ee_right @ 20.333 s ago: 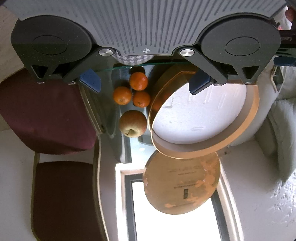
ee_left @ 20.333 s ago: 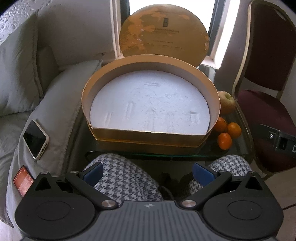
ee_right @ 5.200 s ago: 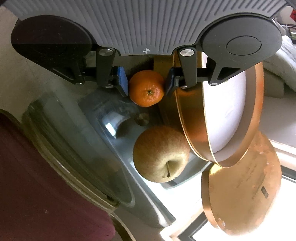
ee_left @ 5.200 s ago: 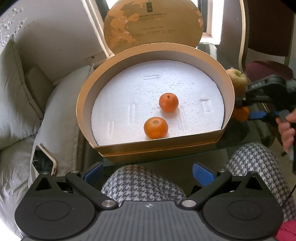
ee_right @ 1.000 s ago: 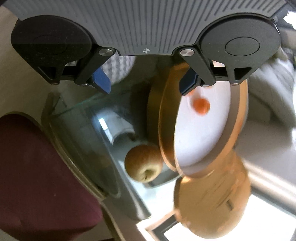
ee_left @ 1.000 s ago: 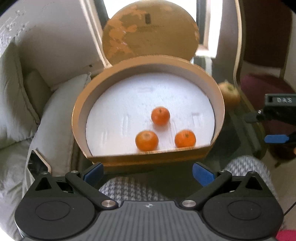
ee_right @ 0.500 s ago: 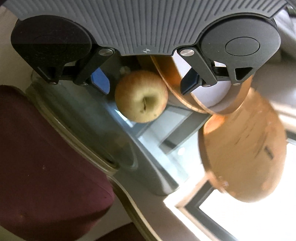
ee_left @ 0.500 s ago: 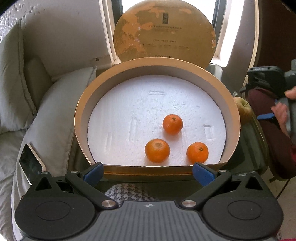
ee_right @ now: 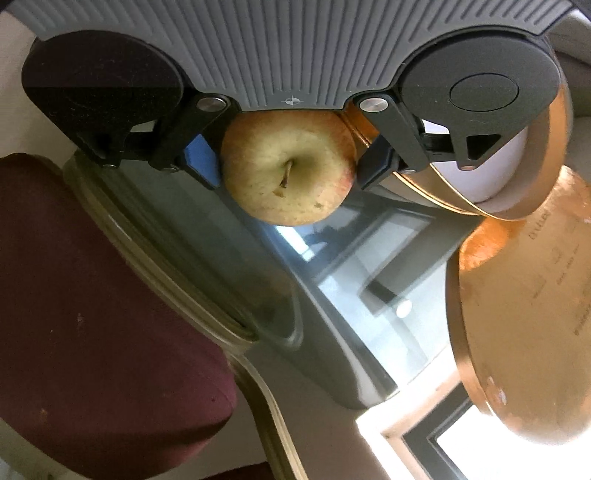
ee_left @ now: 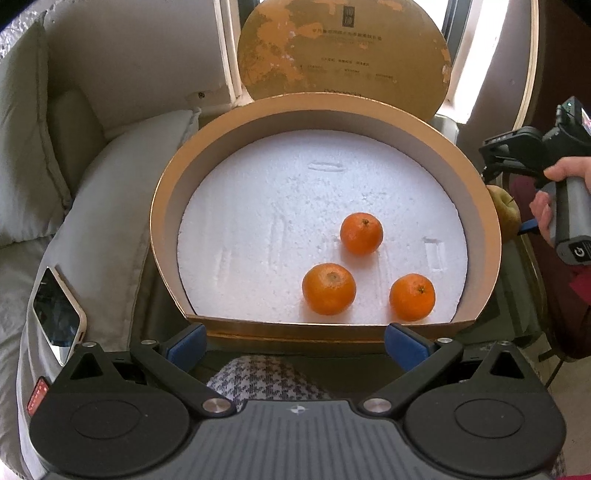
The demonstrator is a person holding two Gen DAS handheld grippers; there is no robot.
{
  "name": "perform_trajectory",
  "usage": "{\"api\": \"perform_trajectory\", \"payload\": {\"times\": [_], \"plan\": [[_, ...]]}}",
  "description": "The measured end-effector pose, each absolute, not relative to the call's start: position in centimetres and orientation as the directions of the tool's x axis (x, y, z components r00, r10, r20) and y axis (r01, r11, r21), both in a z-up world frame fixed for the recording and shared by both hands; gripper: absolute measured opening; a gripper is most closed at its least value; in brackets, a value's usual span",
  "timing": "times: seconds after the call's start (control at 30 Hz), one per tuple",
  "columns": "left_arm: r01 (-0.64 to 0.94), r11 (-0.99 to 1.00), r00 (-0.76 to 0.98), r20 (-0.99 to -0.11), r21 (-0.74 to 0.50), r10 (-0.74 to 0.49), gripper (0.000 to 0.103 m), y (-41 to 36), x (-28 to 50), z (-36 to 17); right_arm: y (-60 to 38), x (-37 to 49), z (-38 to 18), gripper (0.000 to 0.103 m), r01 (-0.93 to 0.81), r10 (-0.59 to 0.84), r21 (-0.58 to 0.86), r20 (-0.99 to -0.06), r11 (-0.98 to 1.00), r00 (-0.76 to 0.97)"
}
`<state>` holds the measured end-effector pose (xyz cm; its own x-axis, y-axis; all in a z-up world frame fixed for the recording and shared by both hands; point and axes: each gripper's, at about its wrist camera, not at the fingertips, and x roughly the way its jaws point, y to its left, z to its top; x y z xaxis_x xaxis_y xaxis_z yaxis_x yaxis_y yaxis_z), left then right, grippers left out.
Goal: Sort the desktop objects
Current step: 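Close the right gripper around the yellow-red apple, then lift the apple with the right gripper over the box and lower it onto the foam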
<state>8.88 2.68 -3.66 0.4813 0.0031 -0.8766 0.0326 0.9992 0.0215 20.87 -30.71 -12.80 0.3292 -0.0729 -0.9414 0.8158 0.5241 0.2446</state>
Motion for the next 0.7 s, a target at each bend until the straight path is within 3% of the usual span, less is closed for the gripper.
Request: {"api": "perform_trajectory", "payload": {"times": [0.27,0.7], "plan": [[0.013,1.000,0.460,-0.888,0.013,0.006,0.103,3.3,9.1,-4.3,-30.4,22.0,-13.7,0.088,0.835,-0.070,0.191,-0.962,0.516,0.264],[0.011,0.999,0.442,-0.897,0.030,0.022,0.103,3.4,8.8,-4.5,-31.7,21.6,-15.7,0.084,0.847,-0.030,0.236,-0.958,0.477,0.284]]}}
